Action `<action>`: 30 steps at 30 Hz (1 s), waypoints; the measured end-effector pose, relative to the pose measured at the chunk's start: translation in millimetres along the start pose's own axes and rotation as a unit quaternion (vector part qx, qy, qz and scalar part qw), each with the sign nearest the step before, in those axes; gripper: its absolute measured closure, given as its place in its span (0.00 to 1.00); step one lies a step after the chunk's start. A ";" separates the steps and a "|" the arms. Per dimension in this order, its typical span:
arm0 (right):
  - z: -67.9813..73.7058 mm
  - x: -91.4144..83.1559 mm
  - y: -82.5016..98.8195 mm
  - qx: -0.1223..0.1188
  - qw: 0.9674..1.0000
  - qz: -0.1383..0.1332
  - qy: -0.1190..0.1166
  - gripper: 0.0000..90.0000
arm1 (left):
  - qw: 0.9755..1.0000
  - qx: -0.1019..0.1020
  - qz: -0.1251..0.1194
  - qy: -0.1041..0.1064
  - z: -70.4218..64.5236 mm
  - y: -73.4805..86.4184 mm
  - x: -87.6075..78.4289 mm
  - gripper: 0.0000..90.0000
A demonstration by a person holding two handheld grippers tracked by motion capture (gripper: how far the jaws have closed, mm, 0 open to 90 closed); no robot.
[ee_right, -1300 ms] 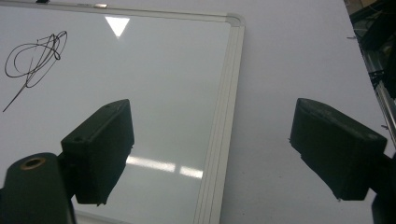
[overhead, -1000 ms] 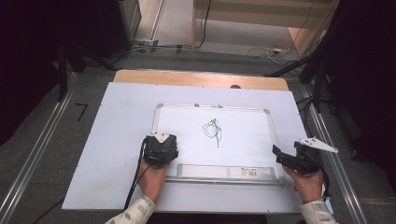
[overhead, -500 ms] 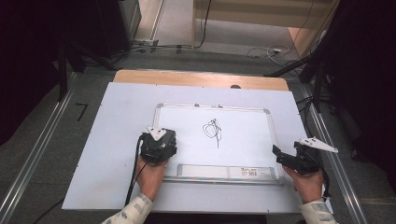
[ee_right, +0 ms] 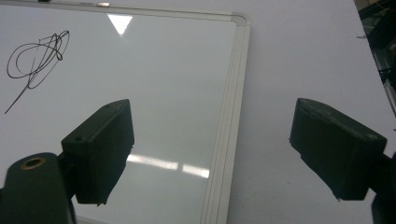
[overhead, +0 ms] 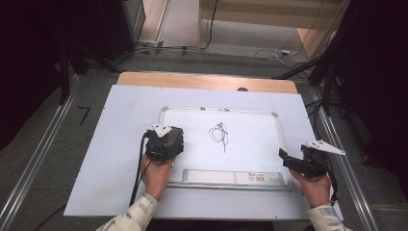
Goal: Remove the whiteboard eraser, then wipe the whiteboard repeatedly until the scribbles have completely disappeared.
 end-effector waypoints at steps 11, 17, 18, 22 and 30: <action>1.2 -0.9 -0.5 -0.005 1.000 -0.003 -0.006 0.14 | 1.000 0.000 0.003 0.005 -4.2 -3.8 4.8 0.45; 0.7 -1.3 -0.1 -0.004 1.000 -0.003 -0.005 0.14 | 1.000 0.001 0.006 0.011 -6.2 -3.5 6.1 0.45; 0.8 -1.3 -0.1 -0.004 1.000 -0.003 -0.005 0.14 | 1.000 0.002 0.006 0.012 -6.4 -3.6 6.4 0.45; 1.5 -1.7 0.1 -0.003 1.000 -0.002 -0.005 0.14 | 1.000 0.002 0.005 0.013 -7.0 -4.8 6.2 0.45; 1.4 -2.2 -0.1 -0.003 1.000 -0.003 -0.006 0.14 | 1.000 0.004 0.004 0.020 -14.6 -12.8 10.9 0.45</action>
Point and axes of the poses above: each handheld gripper's, and its own axes: x roughly forward along the jaws, y roughly out of its underside, z roughly to its left, the point moved 5 cm from there along x, roughly forward along the jaws, and after that the axes turned 2 degrees about -z, right-handed, at the moved point
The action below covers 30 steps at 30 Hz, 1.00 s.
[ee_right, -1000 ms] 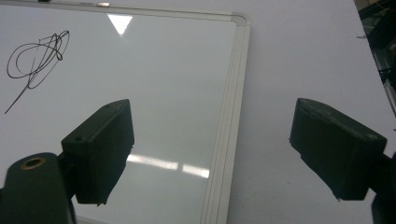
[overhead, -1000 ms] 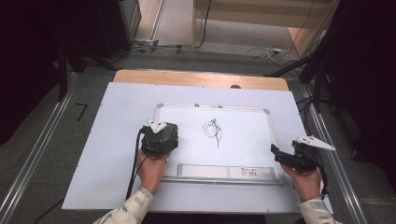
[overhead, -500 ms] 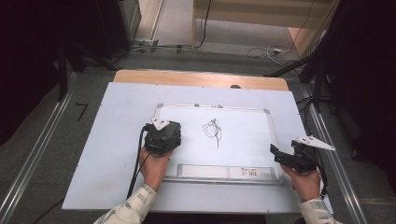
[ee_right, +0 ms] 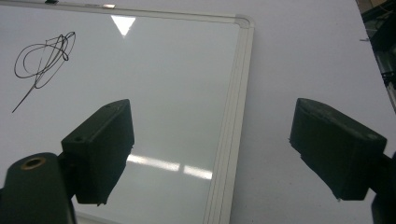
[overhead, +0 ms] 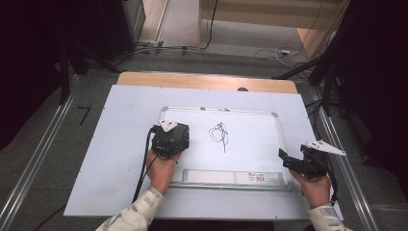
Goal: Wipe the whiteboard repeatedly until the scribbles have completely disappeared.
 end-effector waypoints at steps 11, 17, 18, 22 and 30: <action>0.7 -0.3 -0.2 0.000 1.000 -0.001 -0.004 0.14 | 1.000 0.009 0.009 0.019 -20.3 -15.6 20.3 0.45; 0.2 -0.9 -0.1 0.001 1.000 -0.002 -0.005 0.14 | 1.000 0.009 0.016 0.022 -28.5 -19.1 35.4 0.45; 0.3 -1.0 0.0 0.000 1.000 -0.002 -0.005 0.14 | 1.000 0.010 0.019 0.022 -29.4 -19.5 37.3 0.45; 0.5 -1.1 0.1 0.001 1.000 -0.001 -0.005 0.14 | 0.999 0.016 0.024 0.021 -32.2 -22.0 44.3 0.45; 0.5 -1.2 0.2 0.001 1.000 -0.001 -0.006 0.14 | 0.999 0.020 0.030 0.018 -37.7 -26.6 58.9 0.45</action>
Point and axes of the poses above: each handheld gripper's, and its own axes: x roughly forward along the jaws, y roughly out of its underside, z roughly to its left, the point moved 5 cm from there along x, roughly forward along the jaws, and after that the axes turned 2 degrees about -z, right-handed, at the moved point
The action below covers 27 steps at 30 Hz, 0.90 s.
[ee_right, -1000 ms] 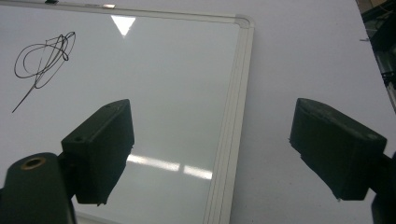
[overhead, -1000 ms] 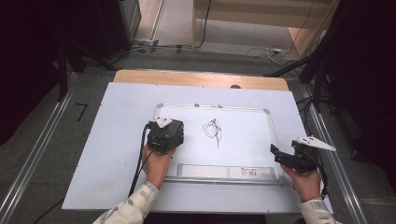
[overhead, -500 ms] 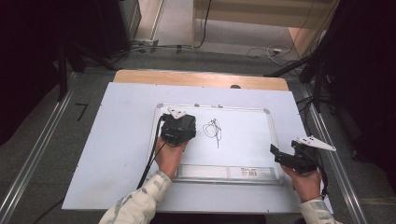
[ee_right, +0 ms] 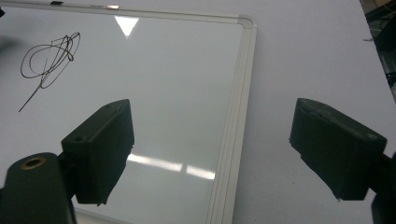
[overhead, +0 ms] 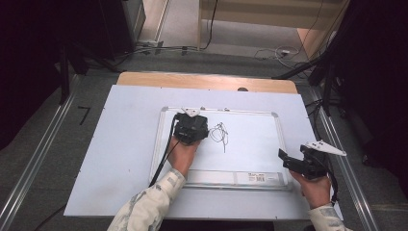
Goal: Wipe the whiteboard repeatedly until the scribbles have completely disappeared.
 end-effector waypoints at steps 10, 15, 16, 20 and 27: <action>-0.4 -0.7 0.1 0.001 1.000 -0.001 -0.002 0.14 | 1.000 0.014 0.003 0.003 -12.6 -8.9 25.1 0.45; -0.9 -1.3 0.4 0.001 1.000 -0.001 -0.003 0.14 | 1.000 0.023 0.012 -0.001 -16.7 -9.4 38.2 0.45; -1.2 -1.4 0.4 0.001 1.000 -0.001 -0.003 0.14 | 1.000 0.023 0.012 -0.003 -17.4 -9.6 40.7 0.45; -1.8 -2.0 0.6 0.003 1.000 -0.002 -0.003 0.14 | 0.999 0.027 0.016 -0.010 -17.6 -10.4 47.6 0.45; -2.4 -2.4 0.7 0.002 1.000 -0.003 -0.004 0.14 | 0.999 0.035 0.022 -0.018 -18.0 -6.2 54.7 0.45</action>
Point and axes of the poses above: each handheld gripper's, and its own axes: x roughly forward along the jaws, y roughly out of its underside, z roughly to its left, the point moved 5 cm from there along x, roughly forward along the jaws, and after that the axes turned 2 degrees about -z, right-handed, at the moved point
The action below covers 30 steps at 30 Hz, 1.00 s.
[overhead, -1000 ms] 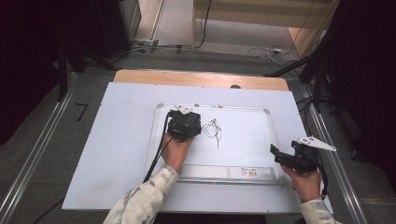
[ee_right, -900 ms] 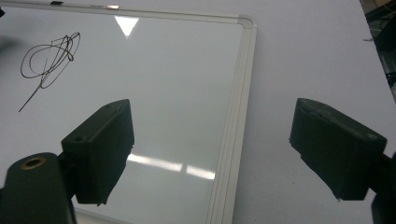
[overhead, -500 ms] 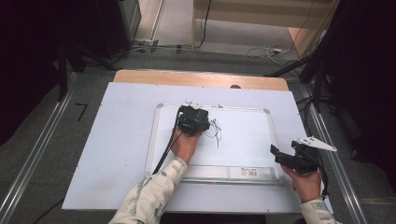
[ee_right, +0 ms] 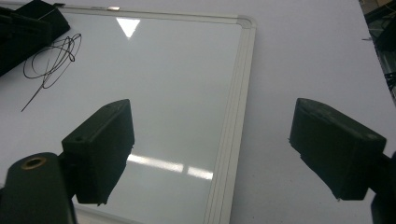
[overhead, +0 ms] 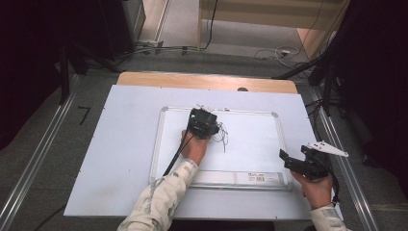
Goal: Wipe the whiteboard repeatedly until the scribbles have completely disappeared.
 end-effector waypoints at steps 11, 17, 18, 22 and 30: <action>0.2 0.1 0.3 -0.001 1.000 0.001 0.000 0.14 | 1.000 0.000 -0.008 -0.008 -1.0 -0.2 -2.2 0.42; 0.6 -0.3 0.3 -0.001 1.000 0.000 0.000 0.14 | 1.000 0.003 -0.008 -0.014 -1.9 0.3 -2.3 0.45; 0.6 -0.3 0.3 -0.001 1.000 0.000 0.000 0.14 | 1.000 0.003 -0.008 -0.013 -1.9 0.3 -2.2 0.45; 0.6 0.0 0.3 -0.001 1.000 0.001 0.000 0.14 | 1.000 0.001 -0.010 -0.011 -2.3 -0.2 -1.4 0.45; 0.9 0.1 0.2 -0.001 1.000 0.001 0.000 0.14 | 1.000 0.007 -0.011 -0.007 -11.3 -1.8 1.0 0.45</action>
Point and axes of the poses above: each handheld gripper's, and its own axes: x roughly forward along the jaws, y roughly out of its underside, z roughly to its left, the point moved 5 cm from there along x, roughly forward along the jaws, and after that the axes turned 2 degrees about -z, right-handed, at the moved point
